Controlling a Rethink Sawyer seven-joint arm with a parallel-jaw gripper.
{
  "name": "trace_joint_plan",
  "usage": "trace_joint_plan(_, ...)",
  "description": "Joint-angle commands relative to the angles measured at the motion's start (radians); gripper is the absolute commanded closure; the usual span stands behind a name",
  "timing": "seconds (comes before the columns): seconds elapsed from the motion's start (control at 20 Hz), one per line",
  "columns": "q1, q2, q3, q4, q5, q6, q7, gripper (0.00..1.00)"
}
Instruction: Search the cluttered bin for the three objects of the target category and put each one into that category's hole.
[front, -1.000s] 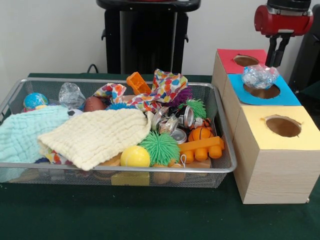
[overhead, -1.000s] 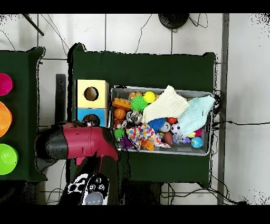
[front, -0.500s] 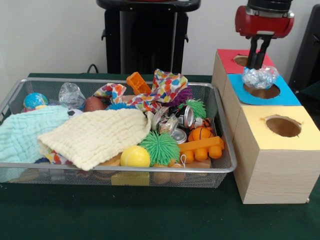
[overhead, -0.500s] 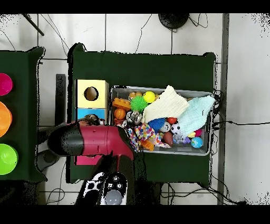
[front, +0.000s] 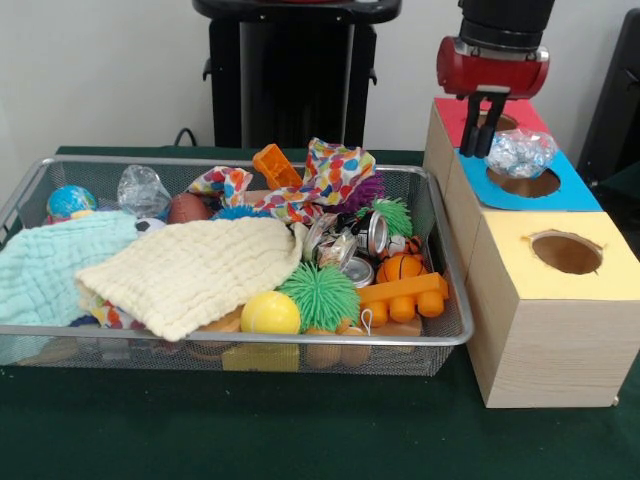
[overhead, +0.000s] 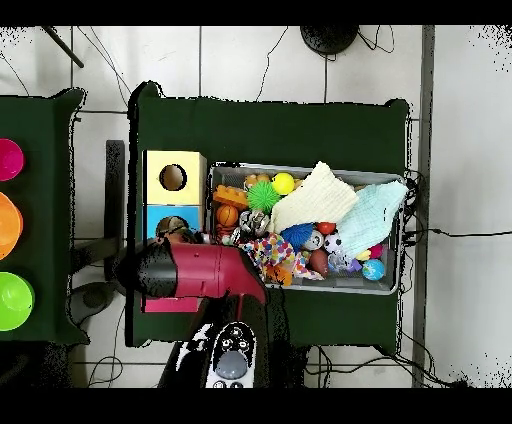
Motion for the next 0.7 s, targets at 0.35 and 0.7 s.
trace_joint_plan(0.35, 0.012, 0.021, 0.069, 0.128, -0.004, -0.055, 0.176, 1.0)
trace_joint_plan(0.7, 0.011, -0.047, 0.067, 0.179, 0.002, -0.022, 0.166, 1.0)
